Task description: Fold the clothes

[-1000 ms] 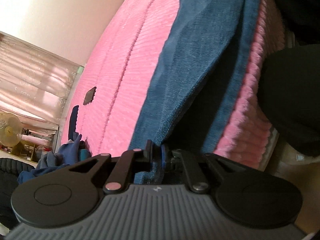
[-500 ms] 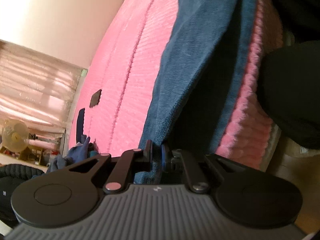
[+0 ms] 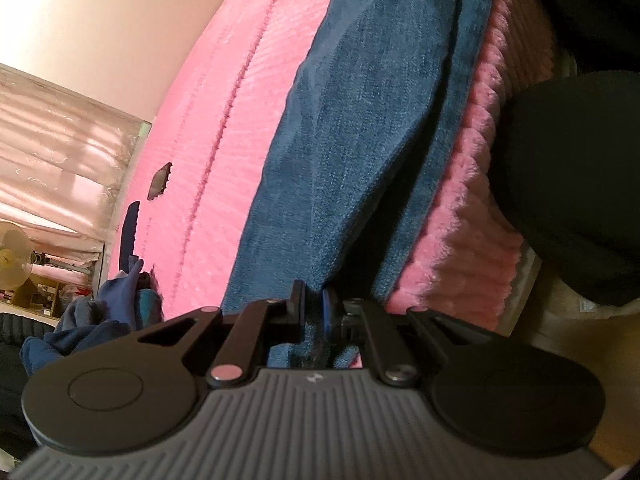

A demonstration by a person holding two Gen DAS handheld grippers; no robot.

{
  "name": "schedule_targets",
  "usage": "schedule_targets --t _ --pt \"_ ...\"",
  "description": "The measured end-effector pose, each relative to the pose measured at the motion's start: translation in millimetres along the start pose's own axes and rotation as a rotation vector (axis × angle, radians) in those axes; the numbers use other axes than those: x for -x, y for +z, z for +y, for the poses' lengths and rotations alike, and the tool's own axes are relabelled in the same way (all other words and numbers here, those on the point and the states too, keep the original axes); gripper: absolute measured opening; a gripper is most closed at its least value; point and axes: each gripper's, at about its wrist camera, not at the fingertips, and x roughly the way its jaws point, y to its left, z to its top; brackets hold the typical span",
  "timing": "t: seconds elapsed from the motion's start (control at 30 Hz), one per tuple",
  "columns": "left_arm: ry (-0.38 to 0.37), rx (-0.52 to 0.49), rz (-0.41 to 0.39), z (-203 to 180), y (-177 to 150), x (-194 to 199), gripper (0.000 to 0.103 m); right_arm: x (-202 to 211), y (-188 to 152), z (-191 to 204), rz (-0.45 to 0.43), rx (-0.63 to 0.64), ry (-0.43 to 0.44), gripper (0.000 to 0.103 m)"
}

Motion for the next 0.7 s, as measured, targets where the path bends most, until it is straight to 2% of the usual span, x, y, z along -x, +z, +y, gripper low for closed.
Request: schedule_targets --t 0.1,0.13,0.17,0.2,0.27,0.37,0.47,0.53,0.6,0.7 --pt "-0.008 -0.010 0.002 0 0 -2 0.006 -10 -1 -9 -0.016 -0.092 0.008 0.047" --pt "-0.007 -0.014 0.002 1 0 -2 0.006 -9 1 -11 -0.027 -0.119 0.017 0.024" --pt "-0.005 -0.019 0.002 2 0 -2 0.006 -9 2 -12 -0.038 -0.146 0.026 0.010" --pt "-0.001 -0.017 0.000 3 1 -2 0.006 -4 4 -11 -0.051 -0.149 0.038 0.008" --pt "0.025 0.009 -0.018 11 1 7 0.006 16 11 1 -0.079 -0.078 0.067 0.007" --pt "0.057 0.051 -0.035 20 0 21 0.006 42 6 14 -0.113 0.038 0.064 0.007" --pt "0.033 0.052 -0.025 13 -3 20 0.006 32 -8 -14 -0.069 0.001 -0.014 0.007" --pt "0.019 0.011 -0.012 2 -3 16 0.006 26 -15 -32 -0.050 -0.067 -0.037 0.007" --pt "0.025 -0.016 -0.008 -2 -2 15 0.006 31 -14 -29 -0.062 -0.066 -0.029 0.007" --pt "0.063 0.033 -0.035 11 -3 27 0.006 46 -5 -15 -0.089 -0.028 -0.003 0.007"
